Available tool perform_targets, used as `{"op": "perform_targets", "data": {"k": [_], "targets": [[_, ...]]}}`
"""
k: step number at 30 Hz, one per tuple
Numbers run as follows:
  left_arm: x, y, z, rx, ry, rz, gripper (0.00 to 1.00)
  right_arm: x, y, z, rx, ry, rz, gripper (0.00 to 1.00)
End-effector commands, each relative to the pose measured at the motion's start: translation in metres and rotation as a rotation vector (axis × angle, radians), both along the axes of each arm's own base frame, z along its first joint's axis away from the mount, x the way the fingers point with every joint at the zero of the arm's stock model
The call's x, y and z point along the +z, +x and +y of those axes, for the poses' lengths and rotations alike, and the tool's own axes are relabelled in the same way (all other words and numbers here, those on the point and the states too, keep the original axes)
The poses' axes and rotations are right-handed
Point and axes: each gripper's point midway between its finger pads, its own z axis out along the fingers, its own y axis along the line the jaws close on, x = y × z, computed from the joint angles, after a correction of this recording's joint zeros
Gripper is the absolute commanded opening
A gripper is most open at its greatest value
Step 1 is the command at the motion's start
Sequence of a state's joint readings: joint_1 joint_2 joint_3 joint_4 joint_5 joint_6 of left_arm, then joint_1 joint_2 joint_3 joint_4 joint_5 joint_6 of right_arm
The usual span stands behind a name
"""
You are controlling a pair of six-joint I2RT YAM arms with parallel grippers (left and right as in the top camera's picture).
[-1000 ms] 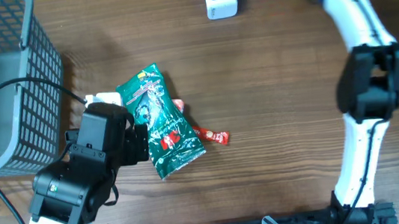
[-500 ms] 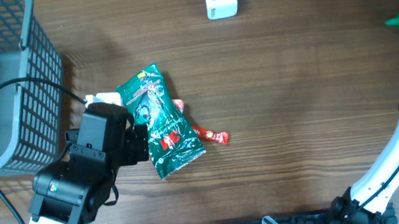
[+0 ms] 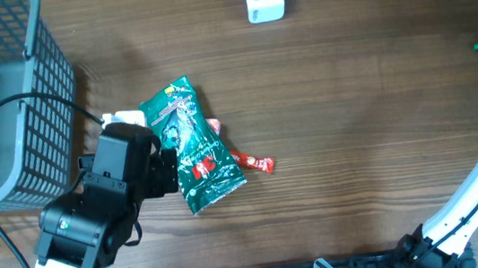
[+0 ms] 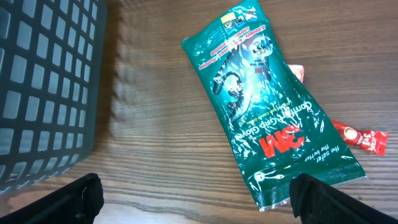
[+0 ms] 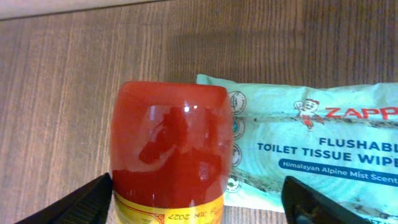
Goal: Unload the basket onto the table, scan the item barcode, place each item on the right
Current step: 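Carry the sauce bottle off to the right edge of the table, then reach the right gripper back to the green glove pack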
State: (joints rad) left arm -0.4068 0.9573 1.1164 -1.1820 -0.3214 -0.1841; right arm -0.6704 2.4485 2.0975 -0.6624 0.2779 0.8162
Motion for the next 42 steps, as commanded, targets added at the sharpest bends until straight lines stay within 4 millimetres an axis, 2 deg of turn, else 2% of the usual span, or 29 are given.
{"op": "perform_targets", "data": {"k": [1, 3, 4, 6, 8, 10, 12, 15, 16, 17, 22, 24, 28, 29, 32, 35, 36, 37, 40, 42], "targets": [[0.001, 0.001, 0.001, -0.006, 0.012, -0.006, 1.0, 0.002, 0.005, 0.0, 0.069, -0.016, 0.028, 0.99], [0.001, 0.001, 0.001, -0.006, 0.012, -0.006, 1.0, 0.017, 0.007, 0.0, 0.083, -0.03, 0.009, 1.0], [0.001, 0.001, 0.001, -0.006, 0.012, -0.006, 1.0, 0.032, 0.01, 0.0, 0.094, -0.041, -0.018, 1.0], [0.001, 0.001, 0.001, -0.006, 0.012, -0.006, 1.0, 0.068, 0.02, 0.004, 0.142, -0.066, -0.091, 1.0], [0.001, 0.001, 0.001, -0.006, 0.012, -0.006, 1.0, 0.112, 0.031, 0.016, 0.2, -0.065, -0.207, 0.98], [0.001, 0.001, 0.001, -0.006, 0.012, -0.006, 1.0, 0.151, 0.044, 0.043, 0.309, -0.014, -0.33, 1.0], [0.001, 0.001, 0.001, -0.006, 0.012, -0.006, 1.0, 0.178, 0.052, 0.078, 0.429, 0.078, -0.426, 1.0], [0.001, 0.001, 0.001, -0.006, 0.012, -0.006, 1.0, 0.194, 0.05, 0.128, 0.554, 0.245, -0.49, 1.0], [0.001, 0.001, 0.001, -0.006, 0.012, -0.006, 1.0, 0.192, 0.046, 0.143, 0.573, 0.307, -0.482, 1.0], [0.001, 0.001, 0.001, -0.006, 0.012, -0.006, 1.0, 0.185, 0.042, 0.17, 0.613, 0.413, -0.467, 1.0], [0.001, 0.001, 0.001, -0.006, 0.012, -0.006, 1.0, 0.159, 0.017, 0.246, 0.744, 0.626, -0.296, 1.0], [0.001, 0.001, 0.001, -0.006, 0.012, -0.006, 1.0, 0.152, 0.011, 0.288, 0.852, 0.674, -0.209, 0.99], [0.001, 0.001, 0.001, -0.006, 0.012, -0.006, 1.0, 0.148, 0.013, 0.375, 1.063, 0.715, -0.101, 1.0], [0.001, 0.001, 0.001, -0.006, 0.012, -0.006, 1.0, 0.145, 0.013, 0.414, 1.185, 0.687, -0.047, 1.0], [0.001, 0.001, 0.001, -0.006, 0.012, -0.006, 1.0, 0.139, 0.004, 0.479, 1.373, 0.659, 0.043, 0.99], [0.001, 0.001, 0.001, -0.006, 0.012, -0.006, 1.0, 0.13, -0.015, 0.555, 1.561, 0.667, 0.12, 1.0], [0.001, 0.001, 0.001, -0.006, 0.012, -0.006, 1.0, 0.125, -0.019, 0.573, 1.603, 0.668, 0.134, 1.0], [0.001, 0.001, 0.001, -0.006, 0.012, -0.006, 1.0, 0.116, -0.029, 0.599, 1.652, 0.677, 0.163, 1.0], [0.001, 0.001, 0.001, -0.006, 0.012, -0.006, 1.0, 0.086, -0.057, 0.646, 1.75, 0.706, 0.25, 1.0], [0.001, 0.001, 0.001, -0.006, 0.012, -0.006, 1.0, 0.065, -0.079, 0.67, 1.801, 0.729, 0.311, 1.0]]}}
